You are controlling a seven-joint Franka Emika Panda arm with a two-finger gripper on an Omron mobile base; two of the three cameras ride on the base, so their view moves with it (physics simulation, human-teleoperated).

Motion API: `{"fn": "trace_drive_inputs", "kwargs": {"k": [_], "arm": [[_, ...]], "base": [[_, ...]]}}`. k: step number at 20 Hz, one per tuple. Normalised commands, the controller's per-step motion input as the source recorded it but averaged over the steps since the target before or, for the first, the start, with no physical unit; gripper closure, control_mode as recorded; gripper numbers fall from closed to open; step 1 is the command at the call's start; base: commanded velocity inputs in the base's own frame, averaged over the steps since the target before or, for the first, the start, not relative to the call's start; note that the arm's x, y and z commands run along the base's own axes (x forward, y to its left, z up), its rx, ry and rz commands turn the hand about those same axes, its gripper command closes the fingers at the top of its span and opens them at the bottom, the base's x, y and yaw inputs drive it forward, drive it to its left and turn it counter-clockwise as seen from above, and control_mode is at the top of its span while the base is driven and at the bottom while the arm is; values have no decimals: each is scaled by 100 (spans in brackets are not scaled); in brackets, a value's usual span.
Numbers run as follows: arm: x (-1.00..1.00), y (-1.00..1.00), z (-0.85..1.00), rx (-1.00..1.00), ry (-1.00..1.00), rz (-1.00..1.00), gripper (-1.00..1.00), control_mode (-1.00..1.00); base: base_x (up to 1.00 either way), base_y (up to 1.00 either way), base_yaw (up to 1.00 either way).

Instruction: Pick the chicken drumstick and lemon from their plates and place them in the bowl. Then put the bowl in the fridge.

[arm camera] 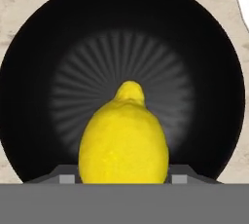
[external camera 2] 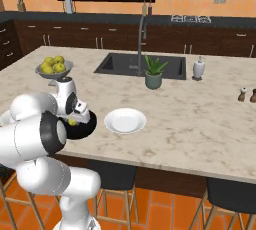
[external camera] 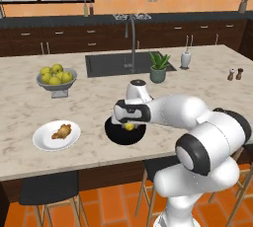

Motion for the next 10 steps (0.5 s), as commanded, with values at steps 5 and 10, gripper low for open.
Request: {"fn": "trace_drive_inputs", "kwargs": {"k": [5,10], "arm": [[-46,7,6,-1,-5,8,-100,-100],[-57,72,68,0,0,19,-100,-100]], "base": [[0,0,0],[0,0,0]]}}
